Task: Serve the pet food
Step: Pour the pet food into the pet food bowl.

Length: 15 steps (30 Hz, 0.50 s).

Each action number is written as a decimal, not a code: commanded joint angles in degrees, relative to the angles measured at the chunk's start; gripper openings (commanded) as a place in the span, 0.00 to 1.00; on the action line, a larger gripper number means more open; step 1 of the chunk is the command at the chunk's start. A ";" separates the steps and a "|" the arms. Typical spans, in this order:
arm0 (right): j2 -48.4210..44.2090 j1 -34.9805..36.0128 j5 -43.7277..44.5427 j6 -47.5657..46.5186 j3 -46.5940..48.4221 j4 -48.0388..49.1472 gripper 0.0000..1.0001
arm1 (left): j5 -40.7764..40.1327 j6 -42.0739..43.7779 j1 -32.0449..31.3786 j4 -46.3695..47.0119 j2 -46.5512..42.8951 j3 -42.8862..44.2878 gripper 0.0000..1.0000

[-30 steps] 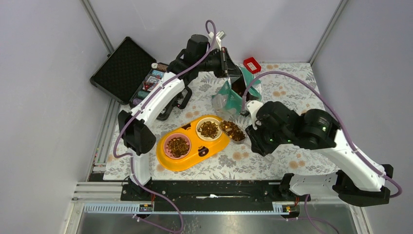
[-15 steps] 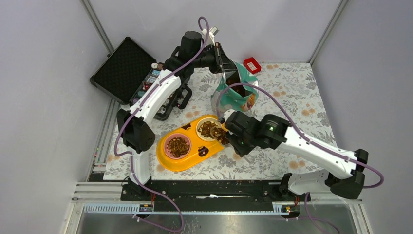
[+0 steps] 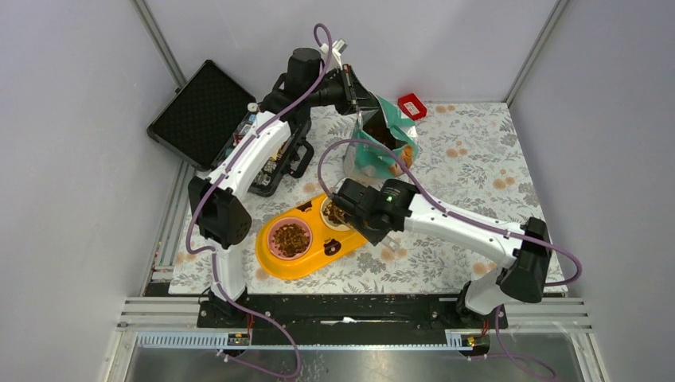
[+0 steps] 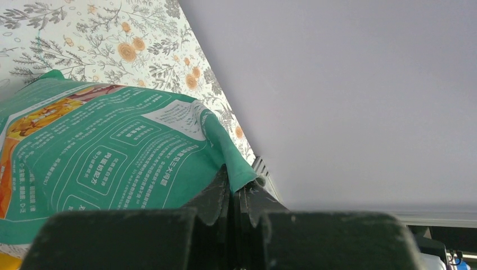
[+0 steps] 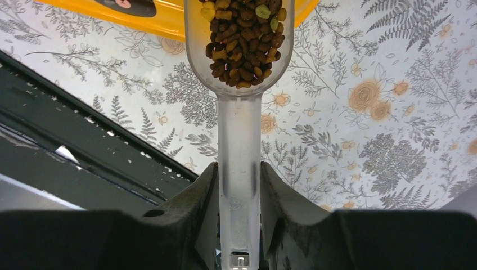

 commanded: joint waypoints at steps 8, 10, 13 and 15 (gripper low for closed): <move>6.94 -1.46 7.26 -6.10 4.55 -1.21 0.00 | 1.03 -1.98 4.12 12.70 -4.48 -2.00 0.00; 7.38 -1.41 8.56 -6.69 5.61 -2.64 0.00 | 1.03 -2.30 4.22 13.39 -4.58 -2.64 0.00; 6.69 -1.46 8.68 -6.99 6.65 -3.45 0.00 | 1.21 -3.11 4.23 14.66 -4.66 -3.22 0.00; 6.68 -1.46 9.02 -7.46 5.72 -3.23 0.00 | 1.25 -3.40 4.26 15.11 -4.69 -3.45 0.00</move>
